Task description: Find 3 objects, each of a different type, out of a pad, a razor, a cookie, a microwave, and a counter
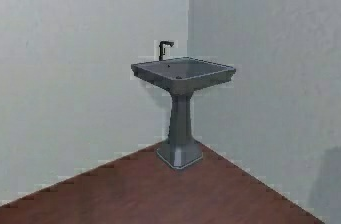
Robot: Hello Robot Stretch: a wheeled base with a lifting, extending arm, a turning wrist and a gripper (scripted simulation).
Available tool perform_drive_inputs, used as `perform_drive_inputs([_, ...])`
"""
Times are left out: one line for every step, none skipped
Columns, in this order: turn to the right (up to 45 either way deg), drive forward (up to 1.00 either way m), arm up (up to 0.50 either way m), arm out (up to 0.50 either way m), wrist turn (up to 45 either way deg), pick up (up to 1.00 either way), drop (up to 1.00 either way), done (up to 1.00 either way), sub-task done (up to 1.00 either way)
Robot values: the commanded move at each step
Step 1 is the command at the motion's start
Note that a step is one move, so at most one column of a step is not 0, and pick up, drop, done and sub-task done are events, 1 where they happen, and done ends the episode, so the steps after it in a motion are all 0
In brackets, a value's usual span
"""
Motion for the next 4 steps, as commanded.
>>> perform_drive_inputs([0.0, 0.90, 0.00, 0.00, 0.0, 0.00, 0.00, 0.00, 0.00])
perform_drive_inputs([0.0, 0.00, 0.00, 0.00, 0.0, 0.00, 0.00, 0.00, 1.00])
perform_drive_inputs([-45.0, 0.00, 0.00, 0.00, 0.0, 0.00, 0.00, 0.00, 0.00])
perform_drive_inputs([-45.0, 0.00, 0.00, 0.00, 0.0, 0.00, 0.00, 0.00, 0.00])
